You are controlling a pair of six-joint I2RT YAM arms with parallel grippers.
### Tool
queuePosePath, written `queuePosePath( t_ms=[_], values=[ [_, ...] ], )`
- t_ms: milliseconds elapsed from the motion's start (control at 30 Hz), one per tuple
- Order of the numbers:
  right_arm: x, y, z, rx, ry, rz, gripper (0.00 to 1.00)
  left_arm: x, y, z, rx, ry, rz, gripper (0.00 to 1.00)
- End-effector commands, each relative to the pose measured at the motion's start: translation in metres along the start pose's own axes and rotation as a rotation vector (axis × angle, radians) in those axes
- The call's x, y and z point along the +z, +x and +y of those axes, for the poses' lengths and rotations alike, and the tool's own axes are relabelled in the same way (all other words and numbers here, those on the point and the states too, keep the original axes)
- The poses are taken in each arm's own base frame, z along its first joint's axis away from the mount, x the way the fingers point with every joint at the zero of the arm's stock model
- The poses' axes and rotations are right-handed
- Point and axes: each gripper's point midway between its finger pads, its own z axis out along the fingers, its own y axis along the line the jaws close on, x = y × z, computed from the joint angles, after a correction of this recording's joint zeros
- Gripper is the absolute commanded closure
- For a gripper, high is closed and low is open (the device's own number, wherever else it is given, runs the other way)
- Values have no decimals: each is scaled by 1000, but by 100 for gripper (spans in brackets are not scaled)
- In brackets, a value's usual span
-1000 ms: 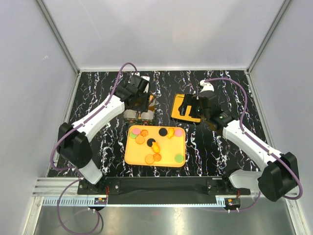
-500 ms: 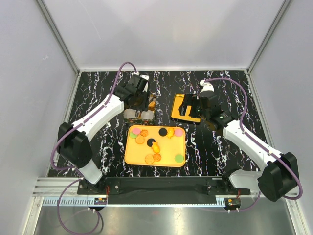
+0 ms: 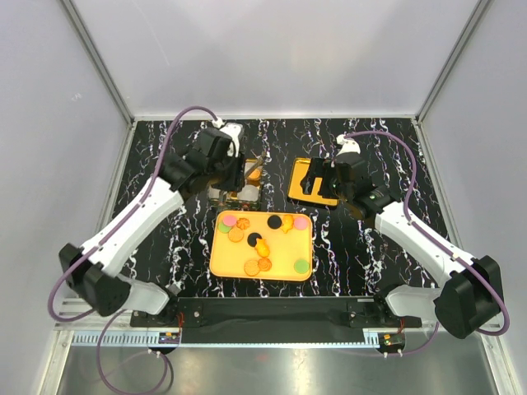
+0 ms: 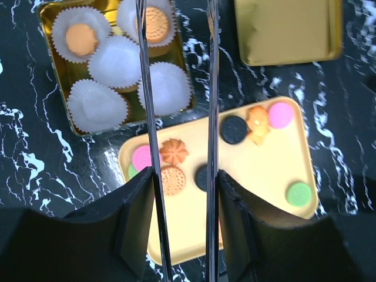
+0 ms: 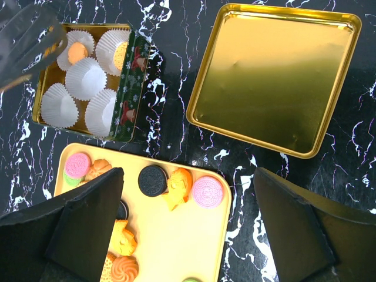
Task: Pack the cookies
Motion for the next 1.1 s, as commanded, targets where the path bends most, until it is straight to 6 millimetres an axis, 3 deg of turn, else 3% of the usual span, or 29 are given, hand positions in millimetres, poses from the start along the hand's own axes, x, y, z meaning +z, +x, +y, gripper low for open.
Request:
queuePosePath(
  t_ms=[0,300,533,833,1067],
  values=[
    [-5,-23,10,-3,-25,-60,0,-22,22,-18,57,60,24,53],
    [-4,-22,8,-2,-14,-63,0,-41,78,-51,135,125,110,53],
    [-5,-22,8,-3,-12,-62,0,-24,111,-59,148,126,173,53],
    [-3,-22,7,-5,-9,-60,0,4,125,-70,174,113,209,53],
    [-3,-21,7,-5,-11,-60,0,19,132,-65,194,72,237,53]
  ],
)
